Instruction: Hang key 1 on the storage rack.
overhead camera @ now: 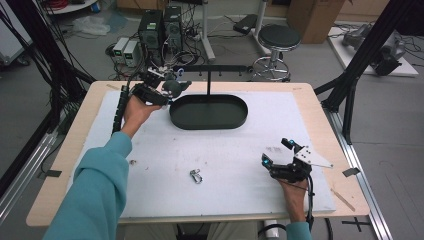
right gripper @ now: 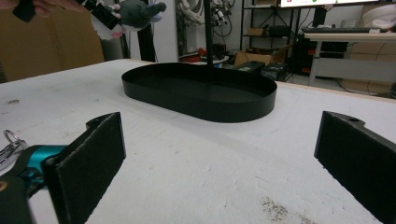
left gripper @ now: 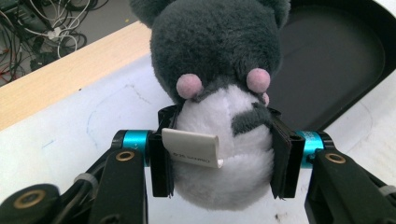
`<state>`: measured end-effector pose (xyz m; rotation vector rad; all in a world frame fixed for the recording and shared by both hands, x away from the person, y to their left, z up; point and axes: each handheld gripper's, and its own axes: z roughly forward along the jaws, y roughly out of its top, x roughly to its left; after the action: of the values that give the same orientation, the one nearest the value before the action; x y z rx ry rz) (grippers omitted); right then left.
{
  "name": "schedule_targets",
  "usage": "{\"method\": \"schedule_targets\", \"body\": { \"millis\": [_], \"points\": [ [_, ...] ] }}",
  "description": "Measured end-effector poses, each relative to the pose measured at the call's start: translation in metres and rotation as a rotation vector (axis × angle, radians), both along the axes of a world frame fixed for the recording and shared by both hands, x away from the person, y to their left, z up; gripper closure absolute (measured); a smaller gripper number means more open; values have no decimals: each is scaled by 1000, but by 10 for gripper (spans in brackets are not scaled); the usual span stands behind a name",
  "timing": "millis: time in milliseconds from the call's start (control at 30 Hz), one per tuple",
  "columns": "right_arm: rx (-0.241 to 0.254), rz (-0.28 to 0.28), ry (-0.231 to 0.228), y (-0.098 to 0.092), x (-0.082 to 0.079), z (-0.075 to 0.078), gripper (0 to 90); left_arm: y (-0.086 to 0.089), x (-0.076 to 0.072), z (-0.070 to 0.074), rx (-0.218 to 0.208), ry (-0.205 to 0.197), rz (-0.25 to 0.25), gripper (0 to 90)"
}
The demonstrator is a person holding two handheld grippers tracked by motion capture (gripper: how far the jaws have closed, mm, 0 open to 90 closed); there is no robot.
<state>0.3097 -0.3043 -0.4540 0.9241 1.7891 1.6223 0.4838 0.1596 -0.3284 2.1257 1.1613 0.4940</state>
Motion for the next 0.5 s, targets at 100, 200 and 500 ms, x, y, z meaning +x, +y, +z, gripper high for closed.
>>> {"method": "schedule_targets", "body": {
  "millis": [100, 200, 500],
  "points": [
    [2, -1, -2, 0, 0, 0, 12, 0, 2, -3, -4, 5, 8, 524],
    [1, -1, -1, 0, 0, 0, 12, 2, 4, -4, -13, 4, 12, 522],
    [1, 0, -1, 0, 0, 0, 12, 4, 3, -2, -28, -30, 17, 475]
  ]
}}
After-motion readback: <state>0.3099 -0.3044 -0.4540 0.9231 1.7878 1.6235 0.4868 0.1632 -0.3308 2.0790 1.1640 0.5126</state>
